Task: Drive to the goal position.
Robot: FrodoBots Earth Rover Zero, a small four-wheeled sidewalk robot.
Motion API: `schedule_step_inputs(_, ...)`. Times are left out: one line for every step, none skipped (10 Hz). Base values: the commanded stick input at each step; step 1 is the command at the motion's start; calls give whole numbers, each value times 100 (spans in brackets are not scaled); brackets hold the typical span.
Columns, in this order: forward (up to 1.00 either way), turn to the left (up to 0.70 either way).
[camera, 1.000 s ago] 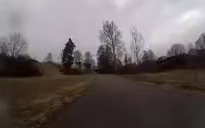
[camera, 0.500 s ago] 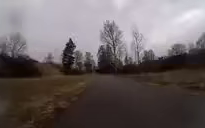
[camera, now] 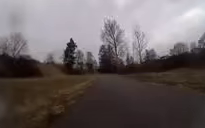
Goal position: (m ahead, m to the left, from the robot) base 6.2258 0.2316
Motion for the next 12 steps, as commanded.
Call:
schedule_step_inputs(70, 0)
schedule_step_inputs(70, 0)
schedule_step_inputs(70, 1)
schedule_step_inputs(70, 7)
schedule_step_inputs(68, 32)
schedule_step_inputs(68, 34)
schedule_step_inputs(68, 15)
schedule_step_inputs(68, 0)
schedule_step_inputs(69, 0)
schedule_step_inputs(69, 0)
schedule_step_inputs(69, 0)
schedule_step_inputs(69, 0)
